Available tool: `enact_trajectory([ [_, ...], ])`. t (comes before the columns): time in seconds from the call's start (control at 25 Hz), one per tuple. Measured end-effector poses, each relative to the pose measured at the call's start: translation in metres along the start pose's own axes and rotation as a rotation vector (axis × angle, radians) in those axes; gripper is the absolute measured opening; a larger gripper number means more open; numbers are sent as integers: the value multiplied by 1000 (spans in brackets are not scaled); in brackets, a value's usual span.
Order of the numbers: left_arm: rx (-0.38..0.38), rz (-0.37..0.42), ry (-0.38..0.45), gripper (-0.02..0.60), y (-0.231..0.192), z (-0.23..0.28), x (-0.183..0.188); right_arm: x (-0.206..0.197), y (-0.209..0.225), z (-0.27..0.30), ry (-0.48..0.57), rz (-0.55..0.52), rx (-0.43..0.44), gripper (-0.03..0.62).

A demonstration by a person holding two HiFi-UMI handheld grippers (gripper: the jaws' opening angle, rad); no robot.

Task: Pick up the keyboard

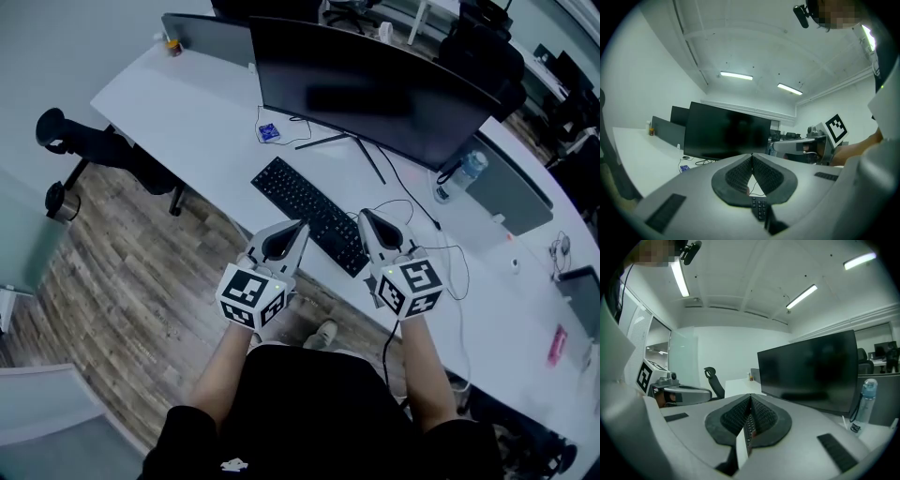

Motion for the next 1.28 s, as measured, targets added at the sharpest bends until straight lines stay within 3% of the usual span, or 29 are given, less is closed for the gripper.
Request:
enact_trajectory([
  [0.76,216,-73,-47,9,2,-5,-40,-29,26,29,-56,12,176,3],
  [1.28,182,-159,-176,9,-51,16,-81,-40,26,88,-182,-23,197,3],
])
Point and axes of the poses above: the fingertips, and each gripper's own axes: z forward along the fingers, y to its right, x out of its top, the point moved 7 cm from there along -z, backward along the fingers, and after that the axes turned 4 degrees about -z, right-handed, at the moved point
